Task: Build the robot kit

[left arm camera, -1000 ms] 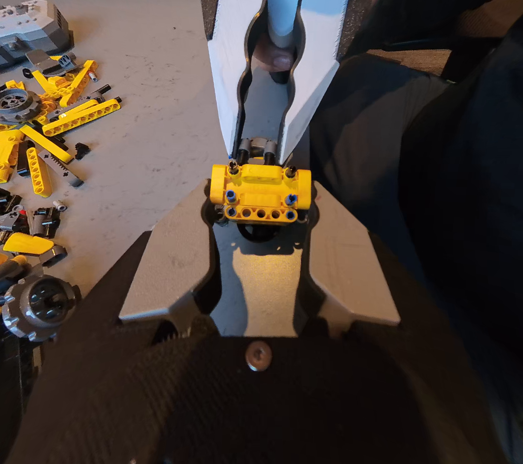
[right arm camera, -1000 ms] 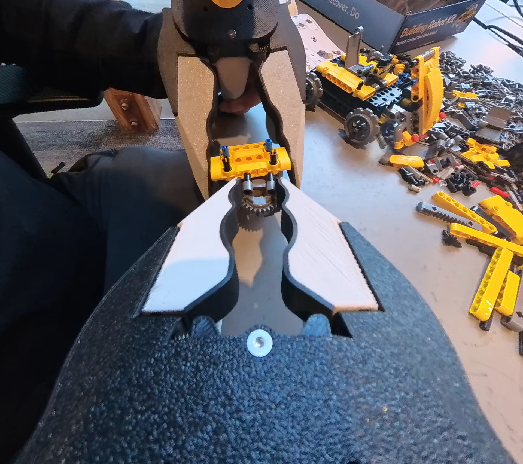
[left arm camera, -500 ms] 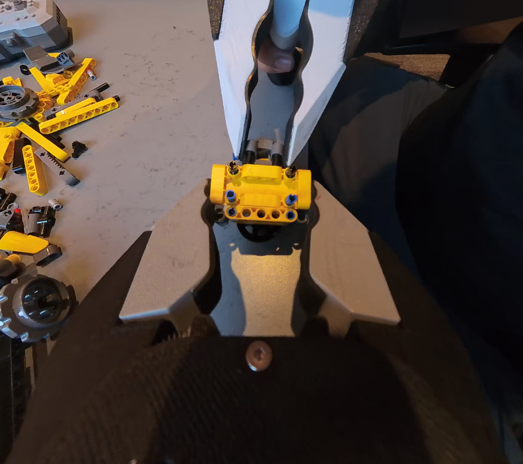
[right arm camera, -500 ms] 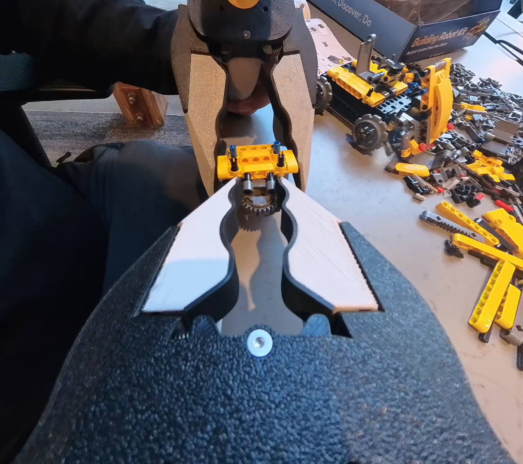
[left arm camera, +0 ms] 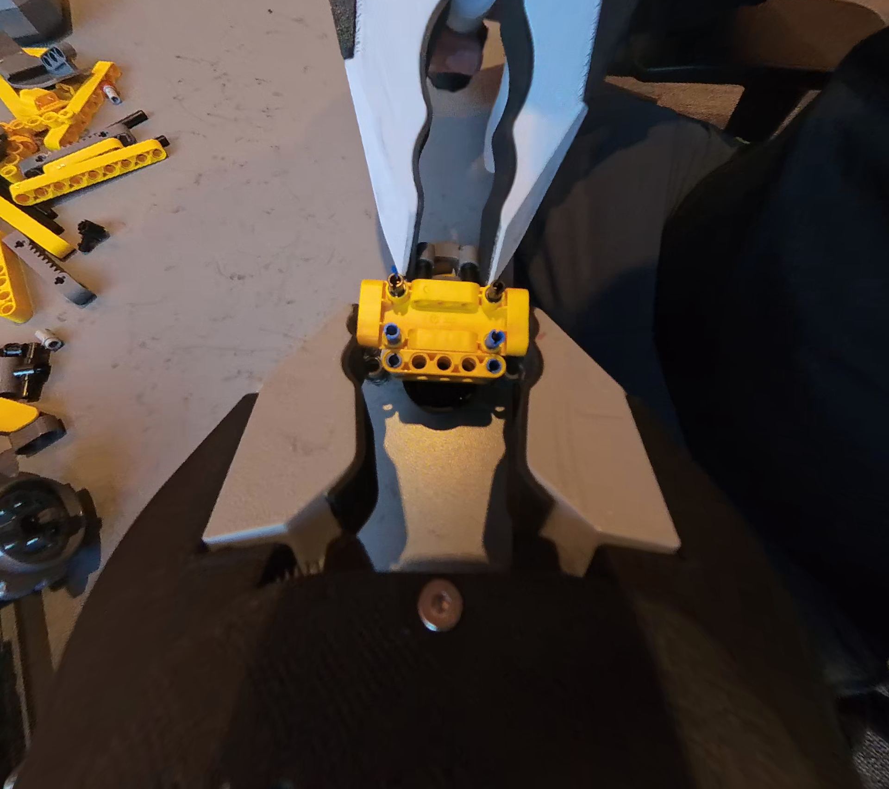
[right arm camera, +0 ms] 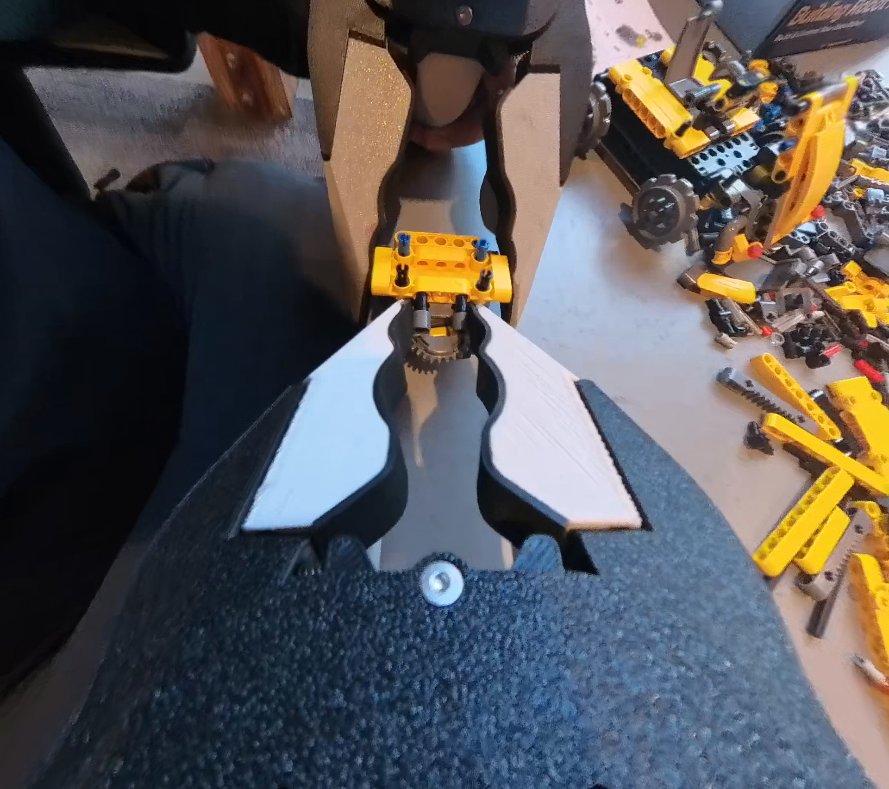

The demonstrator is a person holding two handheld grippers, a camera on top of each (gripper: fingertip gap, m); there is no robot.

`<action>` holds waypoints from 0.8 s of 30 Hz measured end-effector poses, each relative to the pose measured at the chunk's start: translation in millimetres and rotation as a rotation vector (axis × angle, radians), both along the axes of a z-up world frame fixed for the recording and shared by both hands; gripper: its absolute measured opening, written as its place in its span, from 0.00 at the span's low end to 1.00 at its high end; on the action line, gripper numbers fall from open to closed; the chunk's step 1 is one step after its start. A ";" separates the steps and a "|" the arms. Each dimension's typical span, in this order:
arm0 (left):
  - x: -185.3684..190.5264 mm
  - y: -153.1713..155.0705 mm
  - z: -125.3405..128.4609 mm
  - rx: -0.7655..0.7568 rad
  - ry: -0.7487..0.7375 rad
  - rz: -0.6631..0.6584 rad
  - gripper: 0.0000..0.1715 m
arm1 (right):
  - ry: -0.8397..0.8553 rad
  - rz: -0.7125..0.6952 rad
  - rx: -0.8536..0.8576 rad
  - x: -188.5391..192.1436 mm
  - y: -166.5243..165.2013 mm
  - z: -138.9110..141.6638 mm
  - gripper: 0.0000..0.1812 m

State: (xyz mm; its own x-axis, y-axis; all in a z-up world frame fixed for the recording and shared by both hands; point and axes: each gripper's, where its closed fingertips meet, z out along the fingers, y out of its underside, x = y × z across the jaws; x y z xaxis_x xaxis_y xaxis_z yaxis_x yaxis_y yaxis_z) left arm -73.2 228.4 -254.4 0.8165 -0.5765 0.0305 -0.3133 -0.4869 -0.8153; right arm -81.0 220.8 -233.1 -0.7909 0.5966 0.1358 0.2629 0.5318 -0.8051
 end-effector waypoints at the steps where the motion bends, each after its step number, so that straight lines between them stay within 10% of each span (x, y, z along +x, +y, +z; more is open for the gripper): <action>1: 0.3 0.0 0.0 -0.002 -0.002 0.001 0.38 | -0.010 0.011 0.021 0.3 0.0 -0.1 0.12; 18: -1.2 -3.9 -9.3 -0.219 0.128 0.050 0.38 | -0.295 0.050 0.046 1.3 0.8 -11.8 0.12; 24: -4.8 0.3 -8.6 -0.168 0.058 0.113 0.38 | -0.132 -0.011 0.062 -3.8 1.4 -13.6 0.11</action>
State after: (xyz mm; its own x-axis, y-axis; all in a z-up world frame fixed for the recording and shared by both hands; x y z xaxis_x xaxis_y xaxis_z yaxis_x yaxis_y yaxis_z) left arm -78.0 228.7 -263.0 0.8789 -0.4719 0.0696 -0.2932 -0.6495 -0.7016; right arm -84.8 222.1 -246.7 -0.7978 0.5991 0.0682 0.3702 0.5759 -0.7289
